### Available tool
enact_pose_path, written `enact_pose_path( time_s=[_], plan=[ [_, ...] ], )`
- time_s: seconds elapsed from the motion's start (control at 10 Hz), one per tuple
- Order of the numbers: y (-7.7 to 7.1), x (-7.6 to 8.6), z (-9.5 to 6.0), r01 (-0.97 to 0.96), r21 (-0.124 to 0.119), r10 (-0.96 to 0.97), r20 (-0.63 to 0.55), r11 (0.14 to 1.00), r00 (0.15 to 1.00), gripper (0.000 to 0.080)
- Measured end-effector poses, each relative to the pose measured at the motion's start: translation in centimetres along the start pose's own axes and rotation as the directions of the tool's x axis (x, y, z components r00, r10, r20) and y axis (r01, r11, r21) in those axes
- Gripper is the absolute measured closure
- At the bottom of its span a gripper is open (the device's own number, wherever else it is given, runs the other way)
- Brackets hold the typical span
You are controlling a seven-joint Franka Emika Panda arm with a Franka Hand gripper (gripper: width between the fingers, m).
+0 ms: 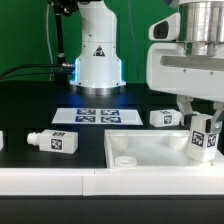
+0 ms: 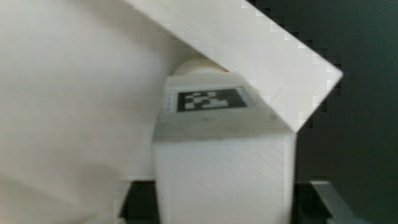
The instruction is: Assemble one leg
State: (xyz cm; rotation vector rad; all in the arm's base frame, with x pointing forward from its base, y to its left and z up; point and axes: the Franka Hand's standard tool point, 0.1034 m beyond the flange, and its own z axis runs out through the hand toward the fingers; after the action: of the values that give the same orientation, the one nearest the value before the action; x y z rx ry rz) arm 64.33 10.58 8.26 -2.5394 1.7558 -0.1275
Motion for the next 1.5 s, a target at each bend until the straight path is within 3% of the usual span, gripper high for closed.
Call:
enact_pose_path(
  time_s=[0.2, 0.3, 0.4, 0.5, 0.6, 0.7, 0.9, 1.0, 1.2, 1.3, 1.5],
  plan=[
    [0.2, -0.2, 0.0, -0.327, -0.003, 0.327, 0.030, 0.945, 0.945, 0.0511],
    [0.2, -0.2, 0.0, -0.349, -0.005, 0.349, 0.030, 0.937, 0.937, 0.0511],
    [0.2, -0.2, 0.0, -0.355, -0.004, 0.355, 0.029, 0.935, 0.934, 0.0444],
    [0.2, -0.2, 0.0, -0.300, -0.003, 0.300, 0.028, 0.954, 0.954, 0.0305],
    [0.3, -0.5, 0.0, -0.115, -0.018, 0.115, 0.011, 0.993, 0.993, 0.0305],
    [-0.1, -0.7, 0.0, 0.082, -0.013, -0.082, 0.012, 0.997, 0.997, 0.0182],
    [0.0, -1.5, 0.3, 0.325, -0.004, -0.325, 0.017, 0.946, 0.946, 0.0160],
    [0.0, -1.9, 0.3, 0.362, 0.008, -0.362, 0.005, 0.932, 0.932, 0.0151],
    [0.1, -1.6, 0.3, 0.478, 0.005, -0.478, 0.002, 0.879, 0.879, 0.0151],
    [0.1, -1.4, 0.3, 0.576, -0.002, -0.576, -0.001, 0.817, 0.817, 0.0151],
    [-0.7, 0.0, 0.2, 0.852, -0.019, -0.852, -0.016, 0.523, 0.523, 0.0151]
  ],
)
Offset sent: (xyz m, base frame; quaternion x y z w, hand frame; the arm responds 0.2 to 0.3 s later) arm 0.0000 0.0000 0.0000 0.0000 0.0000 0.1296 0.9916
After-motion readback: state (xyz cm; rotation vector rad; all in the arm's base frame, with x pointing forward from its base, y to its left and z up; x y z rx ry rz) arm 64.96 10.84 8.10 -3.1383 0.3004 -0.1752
